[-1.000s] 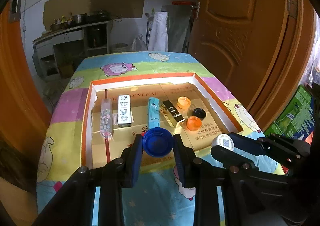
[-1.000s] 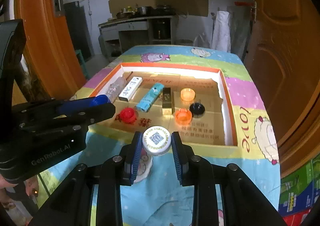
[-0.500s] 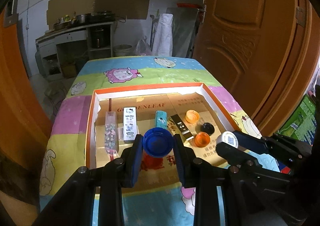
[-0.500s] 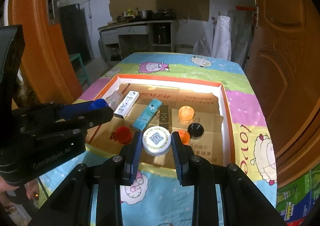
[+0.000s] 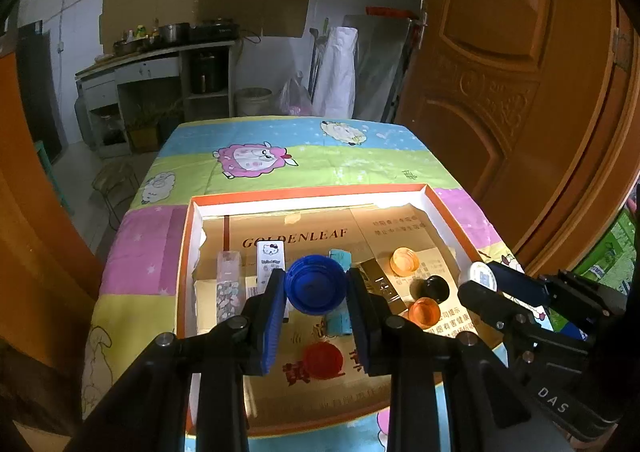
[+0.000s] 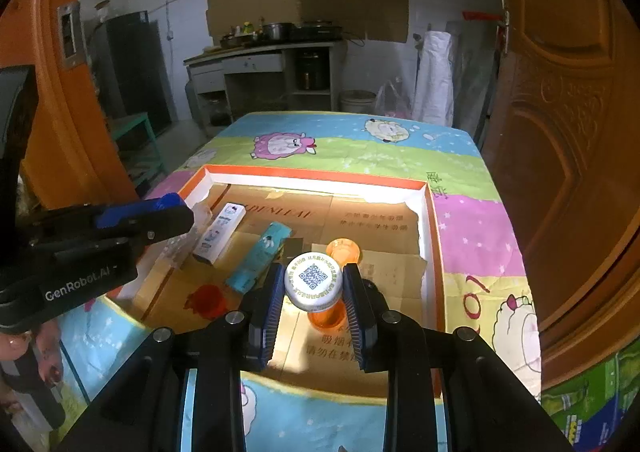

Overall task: Organize rigid objects
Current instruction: 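Carry the blue cap with the left tool while the right tool carries the white cap over the tray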

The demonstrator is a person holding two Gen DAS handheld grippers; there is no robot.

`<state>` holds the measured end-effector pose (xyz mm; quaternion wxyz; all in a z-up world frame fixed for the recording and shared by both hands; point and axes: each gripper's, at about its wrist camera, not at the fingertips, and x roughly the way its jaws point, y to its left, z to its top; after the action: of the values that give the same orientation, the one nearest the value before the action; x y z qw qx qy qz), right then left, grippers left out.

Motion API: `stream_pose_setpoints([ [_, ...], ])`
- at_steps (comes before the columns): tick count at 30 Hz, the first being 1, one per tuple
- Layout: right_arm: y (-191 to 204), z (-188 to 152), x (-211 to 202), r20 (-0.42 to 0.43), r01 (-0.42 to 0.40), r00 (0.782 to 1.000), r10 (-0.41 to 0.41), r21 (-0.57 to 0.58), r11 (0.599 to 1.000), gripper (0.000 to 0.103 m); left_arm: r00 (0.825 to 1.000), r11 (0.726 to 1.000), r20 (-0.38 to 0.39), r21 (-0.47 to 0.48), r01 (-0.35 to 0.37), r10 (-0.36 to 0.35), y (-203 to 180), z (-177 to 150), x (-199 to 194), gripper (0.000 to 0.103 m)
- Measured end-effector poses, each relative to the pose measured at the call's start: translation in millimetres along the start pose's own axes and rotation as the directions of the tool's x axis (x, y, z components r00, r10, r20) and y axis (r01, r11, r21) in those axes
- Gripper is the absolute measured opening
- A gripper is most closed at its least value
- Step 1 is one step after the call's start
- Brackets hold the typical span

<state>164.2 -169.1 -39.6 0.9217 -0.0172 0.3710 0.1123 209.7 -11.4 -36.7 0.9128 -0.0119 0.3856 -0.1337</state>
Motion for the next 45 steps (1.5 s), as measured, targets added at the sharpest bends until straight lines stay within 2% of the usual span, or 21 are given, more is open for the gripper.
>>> stream_pose_setpoints([
  [26,-34.5,49.1,51.5,-0.042,-0.010,0.999,0.009,-0.013,1.000,0.031,0.997,0.997,-0.077,0.076,0.018,-0.012,-12.2,40.3,60.3,0.031],
  [45,-44.1,66.1,81.2,-0.081,-0.013,0.997,0.013,-0.006,1.000,0.031,0.993,0.994,-0.117,0.106,0.013,0.000,-14.4,60.9,92.4,0.031],
])
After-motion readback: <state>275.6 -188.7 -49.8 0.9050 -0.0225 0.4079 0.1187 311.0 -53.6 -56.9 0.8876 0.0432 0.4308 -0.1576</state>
